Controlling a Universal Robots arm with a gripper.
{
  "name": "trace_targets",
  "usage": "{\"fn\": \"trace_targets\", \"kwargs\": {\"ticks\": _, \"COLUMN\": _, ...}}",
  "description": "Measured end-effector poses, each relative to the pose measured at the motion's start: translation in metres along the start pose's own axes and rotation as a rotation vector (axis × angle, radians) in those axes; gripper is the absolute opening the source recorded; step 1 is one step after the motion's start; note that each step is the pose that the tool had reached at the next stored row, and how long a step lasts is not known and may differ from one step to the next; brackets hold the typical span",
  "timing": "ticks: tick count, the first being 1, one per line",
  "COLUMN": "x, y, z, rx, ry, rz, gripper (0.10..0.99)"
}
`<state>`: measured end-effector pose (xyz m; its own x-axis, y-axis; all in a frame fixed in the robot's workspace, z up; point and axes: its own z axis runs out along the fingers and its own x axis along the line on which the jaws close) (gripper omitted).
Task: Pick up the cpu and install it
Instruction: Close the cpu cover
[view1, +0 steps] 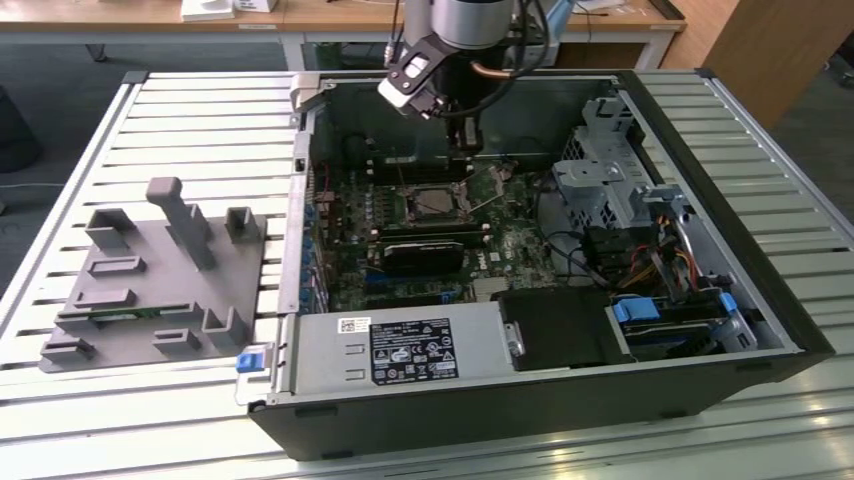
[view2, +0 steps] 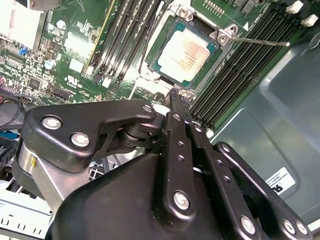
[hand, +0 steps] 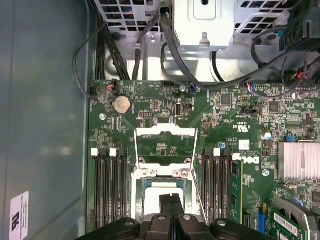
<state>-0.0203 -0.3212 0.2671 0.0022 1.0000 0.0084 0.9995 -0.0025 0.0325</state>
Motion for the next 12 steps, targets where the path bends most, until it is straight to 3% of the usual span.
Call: {"fn": "trace_targets", "kwargs": {"ticks": 12, "x": 0.0, "y": 0.0092, "z": 0.0003, "rx": 0.0, "ry": 0.0, "rz": 0.0, "gripper": 0.106}}
